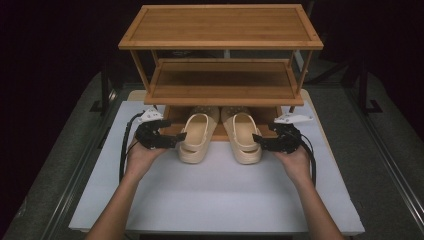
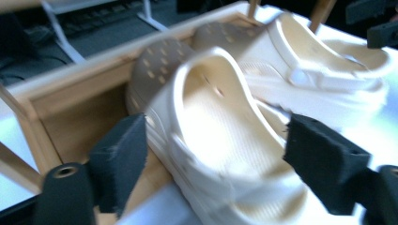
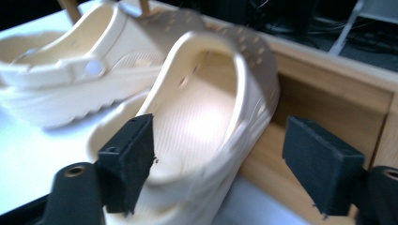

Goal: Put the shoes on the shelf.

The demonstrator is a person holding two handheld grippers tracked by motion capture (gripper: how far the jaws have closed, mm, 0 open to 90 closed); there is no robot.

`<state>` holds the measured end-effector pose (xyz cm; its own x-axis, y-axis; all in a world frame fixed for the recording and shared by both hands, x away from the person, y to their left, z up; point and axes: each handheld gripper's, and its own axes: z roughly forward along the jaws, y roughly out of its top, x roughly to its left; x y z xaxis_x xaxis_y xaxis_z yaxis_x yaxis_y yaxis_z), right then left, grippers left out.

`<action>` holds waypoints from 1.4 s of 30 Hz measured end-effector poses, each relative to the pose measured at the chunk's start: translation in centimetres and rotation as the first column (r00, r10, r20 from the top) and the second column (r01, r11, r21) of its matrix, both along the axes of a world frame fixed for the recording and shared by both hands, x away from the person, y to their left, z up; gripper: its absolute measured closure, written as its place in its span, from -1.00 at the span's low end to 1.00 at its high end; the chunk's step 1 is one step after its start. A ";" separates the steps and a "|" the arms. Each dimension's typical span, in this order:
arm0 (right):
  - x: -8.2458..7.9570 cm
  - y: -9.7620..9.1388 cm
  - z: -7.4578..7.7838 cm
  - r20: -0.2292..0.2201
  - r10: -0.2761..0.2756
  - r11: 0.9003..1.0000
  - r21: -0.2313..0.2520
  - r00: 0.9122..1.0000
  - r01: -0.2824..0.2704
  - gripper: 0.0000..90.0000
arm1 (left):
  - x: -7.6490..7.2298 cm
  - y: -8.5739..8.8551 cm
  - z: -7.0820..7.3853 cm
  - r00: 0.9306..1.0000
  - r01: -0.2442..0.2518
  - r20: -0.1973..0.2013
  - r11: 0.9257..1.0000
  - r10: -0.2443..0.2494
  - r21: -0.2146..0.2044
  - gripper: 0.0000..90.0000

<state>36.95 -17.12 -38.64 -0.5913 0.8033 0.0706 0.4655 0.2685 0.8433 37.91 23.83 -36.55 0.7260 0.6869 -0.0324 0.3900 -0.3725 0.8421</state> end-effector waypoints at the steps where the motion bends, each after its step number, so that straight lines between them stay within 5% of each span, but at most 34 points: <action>1: -0.3 -0.1 -0.2 -0.010 0.002 1.000 -0.006 1.000 -0.002 -0.54 | -0.2 0.1 -0.3 1.000 0.009 -0.006 1.000 -0.009 0.007 -0.64; 9: -1.7 -0.9 -1.8 -0.055 0.031 0.999 0.020 0.998 -0.029 -0.65 | -0.8 0.2 -3.3 0.996 0.048 -0.074 0.998 -0.045 0.032 -0.79; 18: -2.6 -1.2 -1.9 -0.056 0.071 0.997 0.039 0.996 -0.068 -0.69 | -0.8 -0.7 -5.0 0.992 0.094 -0.092 0.993 -0.087 0.075 -0.80; 28: -1.2 0.9 -5.0 -0.138 0.140 0.990 0.002 0.980 -0.141 -0.82 | 0.0 -1.6 -6.4 0.988 0.126 -0.096 0.990 -0.120 0.065 -0.94; 32: -0.8 1.7 -5.3 -0.138 0.150 0.988 -0.009 0.979 -0.153 -0.89 | 0.3 -2.2 -6.9 0.987 0.138 -0.095 0.986 -0.129 0.094 -0.98; 42: -0.1 3.0 -5.3 -0.133 0.168 0.985 -0.009 0.977 -0.171 -0.90 | 0.8 -3.5 -7.0 0.987 0.138 -0.092 0.987 -0.130 0.080 -1.00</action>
<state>36.82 -14.08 -43.97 -0.7059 0.6940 0.1415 0.5176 0.3691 0.7719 38.69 20.33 -43.53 0.8088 0.5865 -0.0439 0.4014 -0.4959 0.7701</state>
